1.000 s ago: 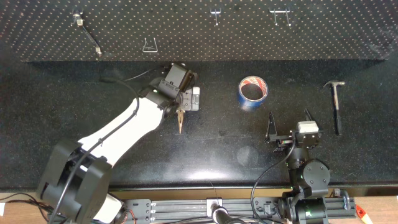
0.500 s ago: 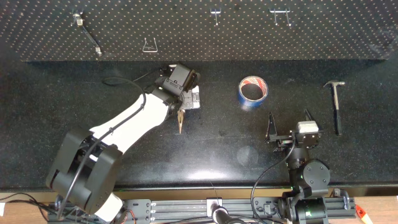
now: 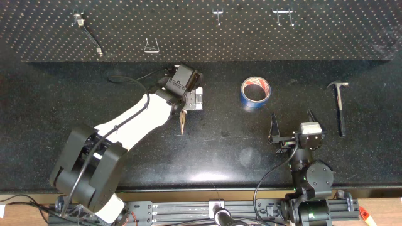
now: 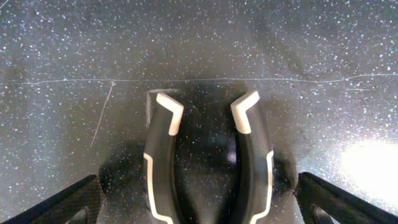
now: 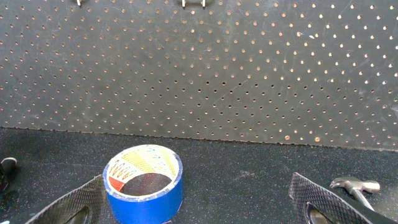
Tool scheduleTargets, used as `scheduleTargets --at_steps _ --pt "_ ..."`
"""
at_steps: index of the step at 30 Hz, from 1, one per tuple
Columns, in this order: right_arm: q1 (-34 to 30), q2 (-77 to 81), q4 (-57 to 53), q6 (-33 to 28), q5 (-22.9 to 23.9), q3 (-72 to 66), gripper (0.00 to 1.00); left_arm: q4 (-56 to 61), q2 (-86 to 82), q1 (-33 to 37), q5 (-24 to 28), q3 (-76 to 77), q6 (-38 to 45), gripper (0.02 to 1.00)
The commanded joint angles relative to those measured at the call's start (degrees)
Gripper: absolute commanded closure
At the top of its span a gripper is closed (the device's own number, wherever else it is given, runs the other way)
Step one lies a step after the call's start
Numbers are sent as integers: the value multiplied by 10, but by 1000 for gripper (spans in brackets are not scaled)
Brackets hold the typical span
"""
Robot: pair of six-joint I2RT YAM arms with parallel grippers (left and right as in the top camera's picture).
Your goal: Place Tools Onto Pegboard
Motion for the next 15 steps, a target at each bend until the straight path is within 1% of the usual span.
scheduleTargets --at_steps 1,13,15 --pt "3 -4 -4 -10 -1 -2 45 -3 14 0 10 10 9 23" --pt "3 -4 -3 -10 -1 -2 45 -14 26 0 14 10 5 23" --pt "3 -4 -3 -10 -1 -2 42 -14 26 0 14 10 15 23"
